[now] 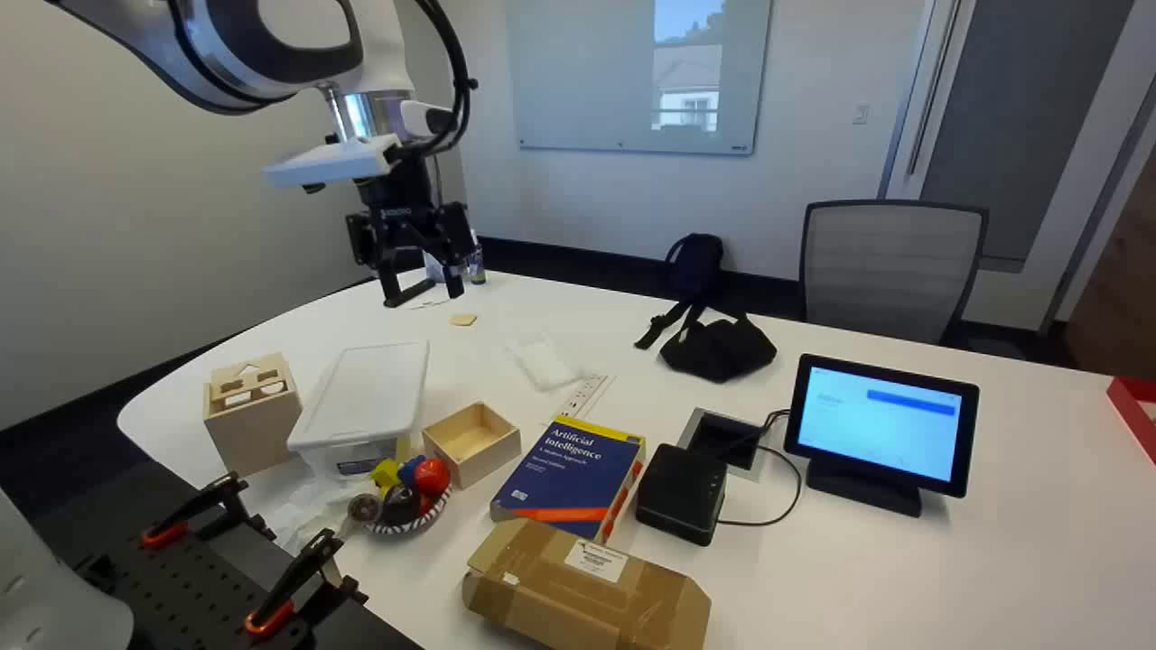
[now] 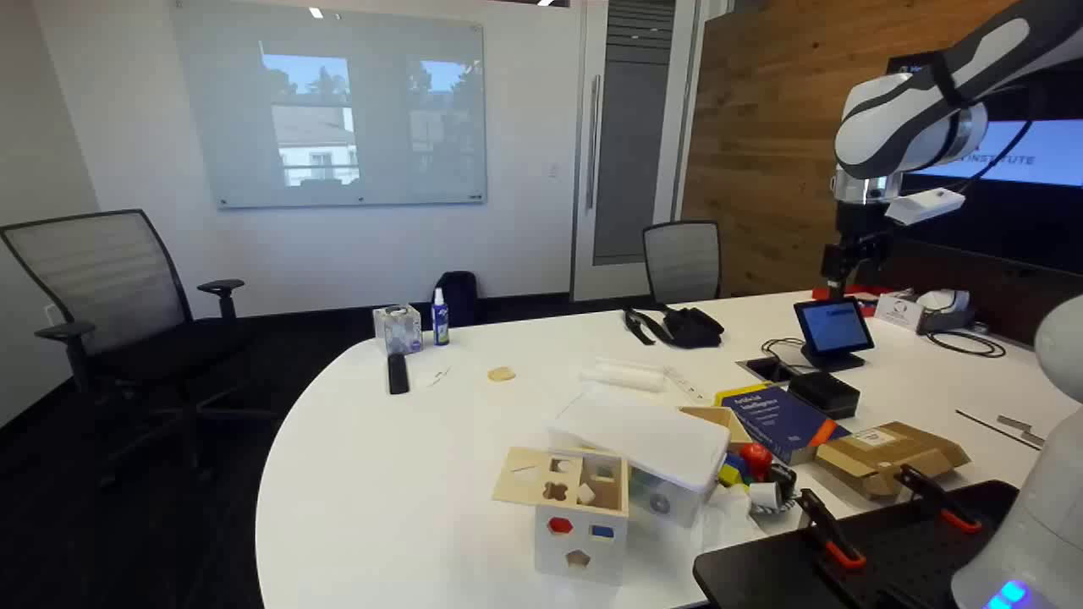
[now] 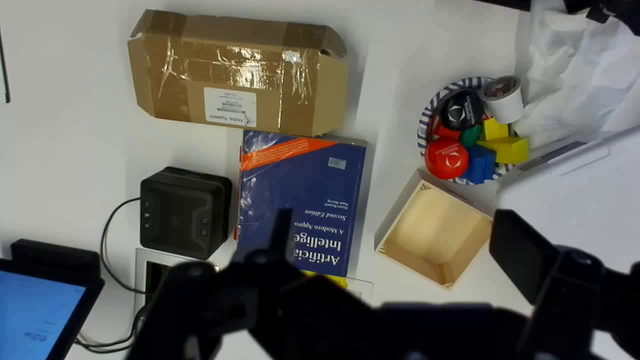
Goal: Move the black object from the bowl to the wooden box
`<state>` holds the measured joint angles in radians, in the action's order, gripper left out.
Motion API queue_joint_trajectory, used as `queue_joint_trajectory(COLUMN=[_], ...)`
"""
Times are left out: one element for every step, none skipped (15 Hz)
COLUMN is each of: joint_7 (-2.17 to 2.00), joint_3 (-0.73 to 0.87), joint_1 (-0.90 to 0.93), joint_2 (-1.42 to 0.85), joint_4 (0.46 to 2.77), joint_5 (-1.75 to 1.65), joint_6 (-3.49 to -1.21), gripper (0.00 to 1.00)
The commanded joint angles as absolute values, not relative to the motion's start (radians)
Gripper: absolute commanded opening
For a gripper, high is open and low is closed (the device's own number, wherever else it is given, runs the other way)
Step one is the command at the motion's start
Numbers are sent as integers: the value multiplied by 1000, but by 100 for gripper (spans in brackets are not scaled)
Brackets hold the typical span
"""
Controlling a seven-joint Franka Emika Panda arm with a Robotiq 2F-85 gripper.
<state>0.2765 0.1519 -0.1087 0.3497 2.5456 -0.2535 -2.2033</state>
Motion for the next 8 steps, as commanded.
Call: queue_joint_trajectory(joint_7=[277,293,325,363,382,410,410,418], joint_3=[149,151,154,156,151,148,138,131], joint_1=[-111,-104,-89,-70,-58,-40,-31,-19], joint_2=[350,332,312,294,271,242,210,174], joint_4=[2545,2550,2558,2568,2579,2592,2598,2609], joint_5=[-252,-247,-237,-218,-209,-185,-181,-165], joint_6=[-2202,-2223,-2248,-2279,-2311,-2349,-2383,-2426], gripper=[100,100,100,100,100,100,100,100])
